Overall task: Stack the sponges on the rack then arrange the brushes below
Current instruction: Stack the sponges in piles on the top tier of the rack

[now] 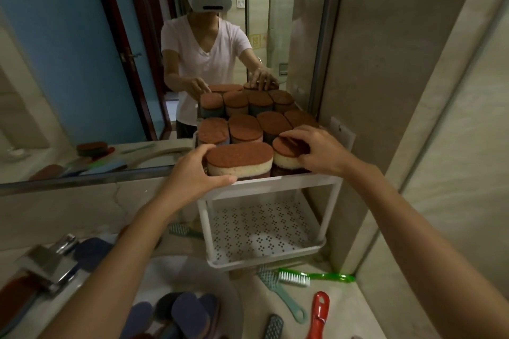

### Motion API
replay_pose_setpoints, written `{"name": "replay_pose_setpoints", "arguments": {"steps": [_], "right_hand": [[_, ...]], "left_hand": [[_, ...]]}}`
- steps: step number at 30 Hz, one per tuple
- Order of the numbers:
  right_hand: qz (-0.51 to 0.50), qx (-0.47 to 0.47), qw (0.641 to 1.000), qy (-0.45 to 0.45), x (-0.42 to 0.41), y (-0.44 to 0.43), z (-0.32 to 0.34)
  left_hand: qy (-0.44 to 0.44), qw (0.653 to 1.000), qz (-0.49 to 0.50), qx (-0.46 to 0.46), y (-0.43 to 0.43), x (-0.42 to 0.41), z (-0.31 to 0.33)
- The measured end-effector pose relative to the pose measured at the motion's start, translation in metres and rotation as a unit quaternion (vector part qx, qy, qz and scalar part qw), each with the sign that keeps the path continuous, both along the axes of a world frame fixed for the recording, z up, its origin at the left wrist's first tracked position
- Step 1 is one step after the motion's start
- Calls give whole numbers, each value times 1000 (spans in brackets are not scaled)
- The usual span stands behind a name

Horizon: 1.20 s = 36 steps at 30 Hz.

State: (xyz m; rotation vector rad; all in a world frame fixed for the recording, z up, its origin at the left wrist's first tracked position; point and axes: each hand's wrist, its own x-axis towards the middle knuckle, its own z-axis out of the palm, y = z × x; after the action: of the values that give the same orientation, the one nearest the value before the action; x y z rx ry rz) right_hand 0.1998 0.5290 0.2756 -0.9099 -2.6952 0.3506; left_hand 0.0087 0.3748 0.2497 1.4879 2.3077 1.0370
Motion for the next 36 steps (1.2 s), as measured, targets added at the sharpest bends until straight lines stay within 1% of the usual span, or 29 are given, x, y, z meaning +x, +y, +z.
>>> {"name": "replay_pose_setpoints", "arguments": {"steps": [10,13,16,19,21,23,26,28,30,32,34,36], "right_hand": [[3,16,1000,-6,2,-6,-5],[0,26,1000,-14,1,-7,-5],[7,36,999,1,1,-11,-5],[3,52,999,-10,1,-14,-7],[-5,64,998,-7,1,-17,-10],[-8,94,995,41,-2,-24,-13],[28,143,976,161,-13,-53,-17],[83,112,963,231,-28,-84,-21],[129,51,954,266,-48,-116,-30],[164,-10,952,258,-73,-147,-46],[197,-73,947,242,-99,-179,-67],[204,-140,943,224,-125,-211,-88]], "left_hand": [[8,1000,4,-20,6,-3,0],[9,1000,8,-26,5,-4,2],[13,1000,9,-27,5,-2,5],[23,999,7,-38,4,0,7],[15,999,1,-45,1,0,8],[-6,999,5,-37,-4,1,9],[-26,998,43,25,-21,5,9],[-31,992,88,82,-39,5,9],[-42,982,144,115,-63,2,4],[-54,973,187,121,-92,-5,-9],[-73,965,229,104,-125,-16,-29],[-86,950,288,79,-161,-30,-51]]}}
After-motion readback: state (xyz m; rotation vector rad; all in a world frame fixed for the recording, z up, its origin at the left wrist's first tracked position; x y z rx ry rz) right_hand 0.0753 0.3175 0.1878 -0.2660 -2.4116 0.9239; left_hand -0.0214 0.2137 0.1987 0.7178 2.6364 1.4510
